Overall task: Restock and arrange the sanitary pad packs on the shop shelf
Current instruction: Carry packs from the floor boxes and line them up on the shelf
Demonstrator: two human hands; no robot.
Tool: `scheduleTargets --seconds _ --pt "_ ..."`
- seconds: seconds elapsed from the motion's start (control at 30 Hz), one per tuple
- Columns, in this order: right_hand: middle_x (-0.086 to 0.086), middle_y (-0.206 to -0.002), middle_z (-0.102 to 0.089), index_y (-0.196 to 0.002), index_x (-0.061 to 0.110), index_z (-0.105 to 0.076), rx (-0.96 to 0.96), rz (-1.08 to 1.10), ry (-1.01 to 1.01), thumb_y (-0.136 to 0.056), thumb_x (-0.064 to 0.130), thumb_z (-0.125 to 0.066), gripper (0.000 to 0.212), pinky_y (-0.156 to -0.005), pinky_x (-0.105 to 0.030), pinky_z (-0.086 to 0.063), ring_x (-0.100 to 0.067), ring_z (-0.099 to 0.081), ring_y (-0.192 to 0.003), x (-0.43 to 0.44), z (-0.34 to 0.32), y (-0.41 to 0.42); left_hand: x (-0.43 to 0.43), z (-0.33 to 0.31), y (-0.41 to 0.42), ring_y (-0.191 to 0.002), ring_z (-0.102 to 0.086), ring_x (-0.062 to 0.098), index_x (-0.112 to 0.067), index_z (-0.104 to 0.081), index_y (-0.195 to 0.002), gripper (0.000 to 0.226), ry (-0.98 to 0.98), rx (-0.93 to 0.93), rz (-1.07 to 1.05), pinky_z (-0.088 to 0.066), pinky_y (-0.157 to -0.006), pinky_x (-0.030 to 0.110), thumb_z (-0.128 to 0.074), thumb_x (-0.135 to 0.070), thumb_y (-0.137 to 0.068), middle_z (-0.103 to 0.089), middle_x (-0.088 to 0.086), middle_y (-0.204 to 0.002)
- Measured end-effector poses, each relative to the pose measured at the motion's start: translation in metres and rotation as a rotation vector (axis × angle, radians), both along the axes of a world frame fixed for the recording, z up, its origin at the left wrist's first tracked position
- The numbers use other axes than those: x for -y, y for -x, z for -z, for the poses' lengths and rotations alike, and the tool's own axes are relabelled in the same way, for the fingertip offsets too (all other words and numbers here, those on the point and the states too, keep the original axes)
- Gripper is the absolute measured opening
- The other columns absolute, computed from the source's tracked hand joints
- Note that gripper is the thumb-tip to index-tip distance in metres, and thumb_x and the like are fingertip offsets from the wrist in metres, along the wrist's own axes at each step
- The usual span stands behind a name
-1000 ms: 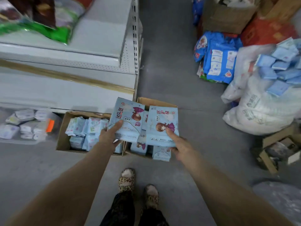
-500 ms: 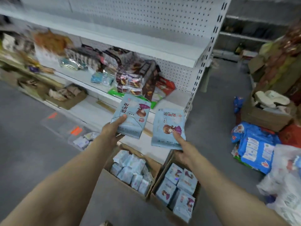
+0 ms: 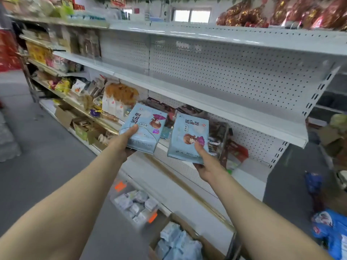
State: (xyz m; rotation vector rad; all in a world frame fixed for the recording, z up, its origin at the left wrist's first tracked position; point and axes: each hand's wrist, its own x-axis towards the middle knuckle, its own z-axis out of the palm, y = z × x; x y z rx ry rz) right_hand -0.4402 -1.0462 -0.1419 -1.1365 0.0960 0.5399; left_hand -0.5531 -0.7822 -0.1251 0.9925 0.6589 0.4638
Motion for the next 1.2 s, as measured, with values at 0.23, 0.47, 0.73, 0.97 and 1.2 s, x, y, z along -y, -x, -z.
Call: scheduleTargets --seconds 0.23,0.47,0.73,0.97,1.2 --pt "-0.008 -0.102 -0.077 -0.110 0.009 -0.067 0.041 0.010 0.012 -0.075 0.026 -0.088 0.044 -0.079 -0.032 -0.059 -0.022 -0.073 -0.091 -0.137 -0.042 0.000 -0.137 -0.040 0.004 -0.081 -0.076 0.031 -0.010 -0.061 -0.124 0.101 -0.004 0.035 0.009 -0.060 -0.061 0.043 -0.100 -0.038 -0.035 -0.076 0.012 -0.102" --pt "-0.012 -0.108 -0.075 -0.107 0.007 -0.068 0.113 0.057 0.030 -0.077 0.025 -0.086 0.039 -0.080 -0.031 -0.059 -0.022 -0.072 -0.091 -0.218 -0.081 -0.035 -0.211 -0.063 -0.032 -0.088 -0.075 0.027 -0.011 -0.062 -0.124 0.074 0.011 0.105 0.028 -0.061 -0.064 0.041 -0.091 -0.032 -0.059 -0.076 0.010 -0.104" --pt "-0.007 -0.090 -0.078 -0.098 0.011 -0.068 0.205 0.050 -0.002 -0.078 0.031 -0.085 0.033 -0.092 -0.038 -0.057 -0.025 -0.072 -0.090 -0.343 -0.110 -0.116 -0.319 -0.081 -0.116 -0.090 -0.074 0.028 -0.007 -0.062 -0.120 0.061 -0.017 0.140 0.006 -0.062 -0.067 0.042 -0.088 -0.034 -0.072 -0.076 0.012 -0.103" --pt "-0.009 -0.089 -0.077 -0.103 0.007 -0.069 0.215 0.117 -0.001 -0.074 0.032 -0.088 0.043 -0.068 -0.032 -0.062 -0.023 -0.075 -0.079 -0.462 -0.138 -0.228 -0.443 -0.113 -0.222 -0.091 -0.075 0.029 -0.006 -0.061 -0.125 0.070 -0.078 0.199 0.069 -0.061 -0.061 0.040 -0.087 -0.039 -0.069 -0.075 0.013 -0.107" --pt "-0.009 -0.093 -0.076 -0.108 0.007 -0.068 0.188 0.211 0.030 -0.064 0.037 -0.094 0.059 -0.085 -0.040 -0.061 -0.023 -0.074 -0.083 -0.535 -0.144 -0.300 -0.537 -0.129 -0.306 -0.081 -0.076 0.023 -0.007 -0.062 -0.122 0.061 -0.093 0.185 0.151 -0.059 -0.054 0.036 -0.083 -0.039 -0.075 -0.075 0.011 -0.106"
